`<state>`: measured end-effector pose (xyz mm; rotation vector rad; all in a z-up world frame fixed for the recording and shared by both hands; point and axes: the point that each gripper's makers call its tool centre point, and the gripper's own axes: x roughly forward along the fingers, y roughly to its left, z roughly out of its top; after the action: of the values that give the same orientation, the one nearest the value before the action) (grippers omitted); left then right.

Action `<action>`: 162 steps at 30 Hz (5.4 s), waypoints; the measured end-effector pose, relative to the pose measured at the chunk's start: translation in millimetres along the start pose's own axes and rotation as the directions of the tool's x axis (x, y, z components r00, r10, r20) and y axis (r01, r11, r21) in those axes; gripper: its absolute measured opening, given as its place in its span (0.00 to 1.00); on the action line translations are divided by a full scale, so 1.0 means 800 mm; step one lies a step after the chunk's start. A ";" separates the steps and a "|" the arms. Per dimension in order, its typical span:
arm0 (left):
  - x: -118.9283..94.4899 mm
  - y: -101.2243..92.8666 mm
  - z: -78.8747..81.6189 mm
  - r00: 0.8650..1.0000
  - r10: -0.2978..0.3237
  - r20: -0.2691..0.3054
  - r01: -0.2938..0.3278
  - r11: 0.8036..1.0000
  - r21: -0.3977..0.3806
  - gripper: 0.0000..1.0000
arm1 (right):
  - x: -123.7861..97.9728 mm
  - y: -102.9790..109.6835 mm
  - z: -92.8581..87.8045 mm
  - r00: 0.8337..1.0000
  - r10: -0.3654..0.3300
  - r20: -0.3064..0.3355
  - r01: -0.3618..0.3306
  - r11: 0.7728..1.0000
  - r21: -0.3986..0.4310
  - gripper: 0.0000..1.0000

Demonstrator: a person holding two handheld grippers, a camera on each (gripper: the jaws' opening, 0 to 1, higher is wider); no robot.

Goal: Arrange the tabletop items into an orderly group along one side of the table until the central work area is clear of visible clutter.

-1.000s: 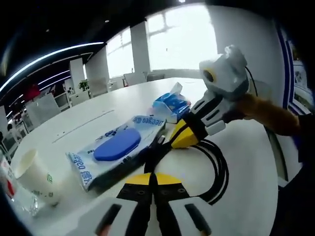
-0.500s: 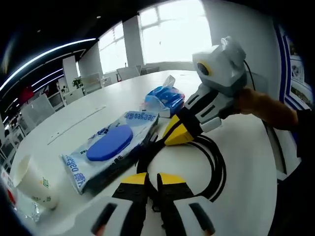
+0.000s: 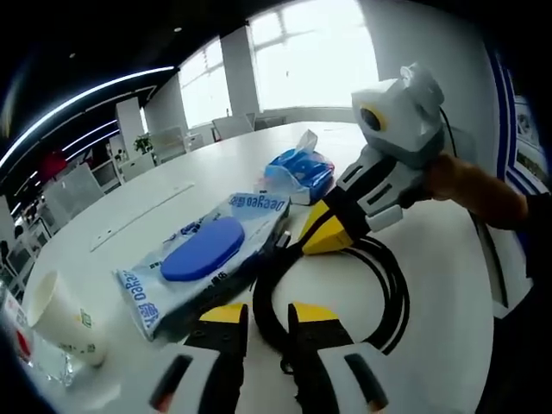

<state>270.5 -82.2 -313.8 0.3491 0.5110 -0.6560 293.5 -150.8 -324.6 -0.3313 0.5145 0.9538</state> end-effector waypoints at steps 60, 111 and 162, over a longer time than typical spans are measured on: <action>-0.029 -0.007 0.078 0.997 -0.001 0.075 0.001 1.000 -0.007 0.07 | -0.077 0.002 0.063 0.993 -0.059 0.100 0.063 0.997 -0.034 0.00; 0.064 -0.061 0.049 0.995 -0.097 0.001 0.097 0.995 -0.008 0.07 | -0.070 -0.050 -0.033 0.994 -0.110 0.007 0.109 0.991 0.081 0.00; -0.015 -0.065 0.076 0.975 -0.134 0.178 0.122 0.990 0.073 0.71 | -0.111 -0.032 0.007 0.986 -0.111 0.125 0.120 0.990 -0.069 0.67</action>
<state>249.0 -142.7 -265.1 0.3123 0.3401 -0.8218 274.1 -223.0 -269.8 -0.3662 0.3446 0.8762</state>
